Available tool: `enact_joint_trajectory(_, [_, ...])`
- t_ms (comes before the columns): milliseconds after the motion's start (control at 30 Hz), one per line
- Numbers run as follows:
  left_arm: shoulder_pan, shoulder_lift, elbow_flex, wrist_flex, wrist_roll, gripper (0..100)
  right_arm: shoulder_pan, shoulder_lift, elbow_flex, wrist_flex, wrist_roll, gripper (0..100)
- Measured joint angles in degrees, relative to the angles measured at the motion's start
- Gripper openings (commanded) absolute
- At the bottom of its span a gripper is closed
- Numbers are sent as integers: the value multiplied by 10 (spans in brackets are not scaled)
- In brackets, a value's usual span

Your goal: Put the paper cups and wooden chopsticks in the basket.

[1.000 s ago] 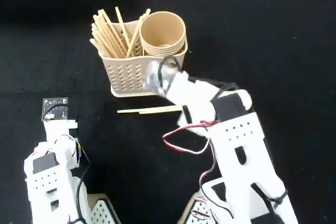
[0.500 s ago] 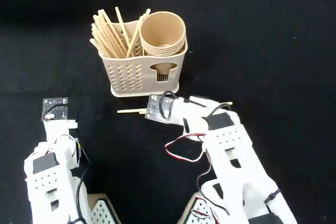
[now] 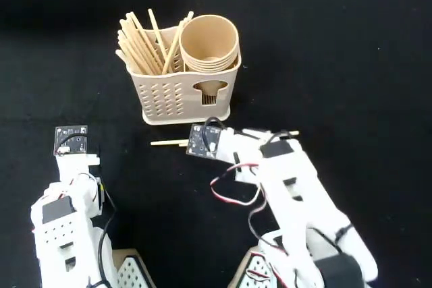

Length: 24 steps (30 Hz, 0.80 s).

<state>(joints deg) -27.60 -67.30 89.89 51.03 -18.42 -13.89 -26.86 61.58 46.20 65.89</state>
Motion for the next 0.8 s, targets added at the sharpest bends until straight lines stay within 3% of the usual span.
enact_joint_trajectory(667, [0, 0, 0, 0, 0, 123, 0, 192, -128, 0, 55, 240])
enact_joint_trajectory(800, [0, 0, 0, 0, 0, 123, 0, 207, -132, 0, 55, 115])
